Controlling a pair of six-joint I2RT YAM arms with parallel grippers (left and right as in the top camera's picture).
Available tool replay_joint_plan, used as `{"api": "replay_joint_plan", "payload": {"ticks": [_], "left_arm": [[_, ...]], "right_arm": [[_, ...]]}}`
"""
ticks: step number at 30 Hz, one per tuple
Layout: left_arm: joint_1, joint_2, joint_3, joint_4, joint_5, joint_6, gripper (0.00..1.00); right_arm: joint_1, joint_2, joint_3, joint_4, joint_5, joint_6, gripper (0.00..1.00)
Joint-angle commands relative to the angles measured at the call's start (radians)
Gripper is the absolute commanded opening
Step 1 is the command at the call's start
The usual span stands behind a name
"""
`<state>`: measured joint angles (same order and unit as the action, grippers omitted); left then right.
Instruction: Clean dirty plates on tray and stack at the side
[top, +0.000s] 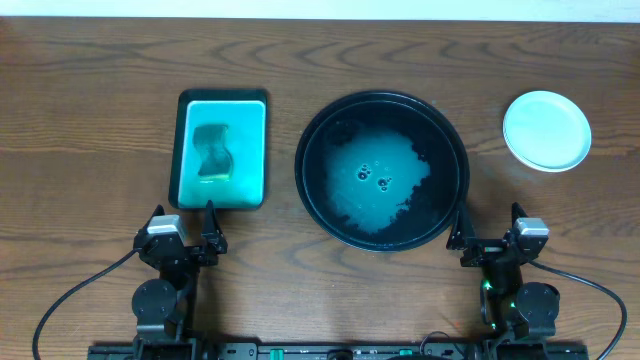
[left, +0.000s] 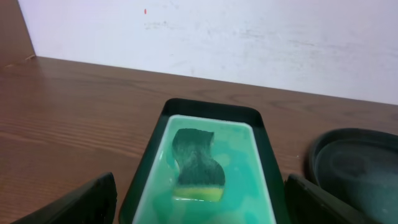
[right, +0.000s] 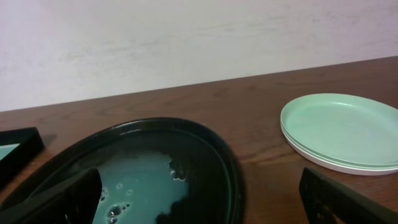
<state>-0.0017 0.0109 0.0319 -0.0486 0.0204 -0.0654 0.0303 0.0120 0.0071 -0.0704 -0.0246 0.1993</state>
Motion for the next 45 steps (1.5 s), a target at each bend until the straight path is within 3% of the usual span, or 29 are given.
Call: {"api": "replay_joint_plan", "payload": {"ticks": [1,18,45], "left_arm": [[0.005,-0.010,-0.028,-0.025,-0.006,-0.018,0.86],[0.005,-0.010,-0.028,-0.025,-0.005,0.076,0.86],[0.005,-0.006,-0.028,-0.022,-0.005,0.053,0.86]], "right_arm": [[0.016,-0.006,-0.002,-0.005,0.013,-0.014,0.99],[0.016,-0.006,-0.002,-0.005,0.013,-0.014,0.99],[0.016,-0.006,-0.002,-0.005,0.013,-0.014,0.99]]}}
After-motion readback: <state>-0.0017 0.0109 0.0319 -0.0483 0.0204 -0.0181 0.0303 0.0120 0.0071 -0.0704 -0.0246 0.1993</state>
